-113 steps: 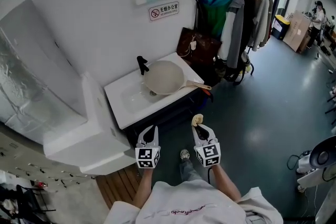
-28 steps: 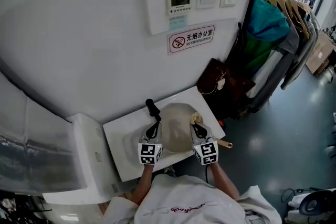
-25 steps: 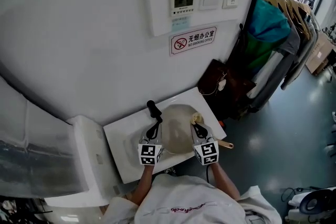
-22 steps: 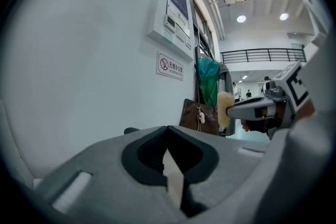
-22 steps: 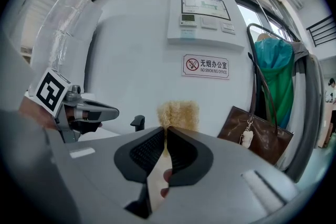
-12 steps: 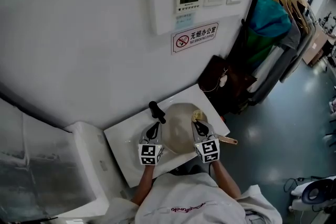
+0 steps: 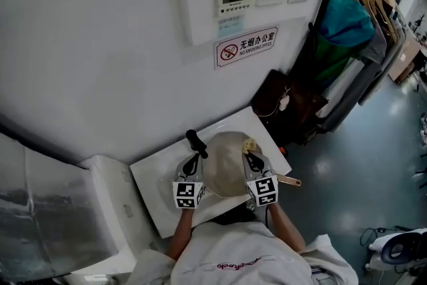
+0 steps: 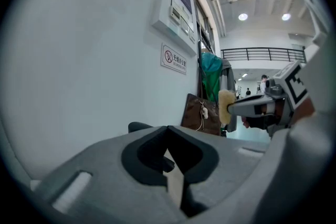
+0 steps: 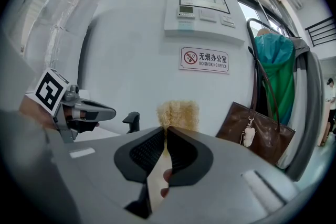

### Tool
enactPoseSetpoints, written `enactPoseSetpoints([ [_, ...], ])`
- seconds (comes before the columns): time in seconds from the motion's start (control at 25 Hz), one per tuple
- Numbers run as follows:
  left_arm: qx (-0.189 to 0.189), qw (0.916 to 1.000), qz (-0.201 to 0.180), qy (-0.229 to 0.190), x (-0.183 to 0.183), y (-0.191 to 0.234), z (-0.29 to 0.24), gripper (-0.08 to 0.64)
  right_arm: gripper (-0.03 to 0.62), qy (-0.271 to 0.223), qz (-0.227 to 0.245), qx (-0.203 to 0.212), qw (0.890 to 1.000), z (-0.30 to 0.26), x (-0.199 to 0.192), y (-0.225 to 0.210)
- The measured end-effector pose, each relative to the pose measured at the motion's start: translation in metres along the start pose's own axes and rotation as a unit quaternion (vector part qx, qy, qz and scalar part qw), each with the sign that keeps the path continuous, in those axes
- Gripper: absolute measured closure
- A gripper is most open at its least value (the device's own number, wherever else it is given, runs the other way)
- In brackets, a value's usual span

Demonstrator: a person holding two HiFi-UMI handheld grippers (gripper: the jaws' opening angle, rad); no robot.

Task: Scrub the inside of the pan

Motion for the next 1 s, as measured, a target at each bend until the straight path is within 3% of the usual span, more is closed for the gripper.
enactPoseSetpoints([
  [0.64, 0.044, 0.9987, 0.017, 0.021, -0.005, -0.013, -0.013, 0.56, 0.568, 0.016, 0.018, 0.056, 0.998, -0.013, -0.01, -0.02],
  [1.0, 0.043, 0.9973, 0.032, 0.05, -0.041, -0.015, -0.016, 0.56, 0.568, 0.054, 0.007, 0.072, 0.996, -0.02, -0.046, -0.007],
])
Point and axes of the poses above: the fingertips, and each gripper's own axes: z backward along the fingers, y to its left, x out of its top, the point moved 1 cm from there along z, backward along the fingers, and after that the axes turned 13 degrees about y, right-handed, at the moved point
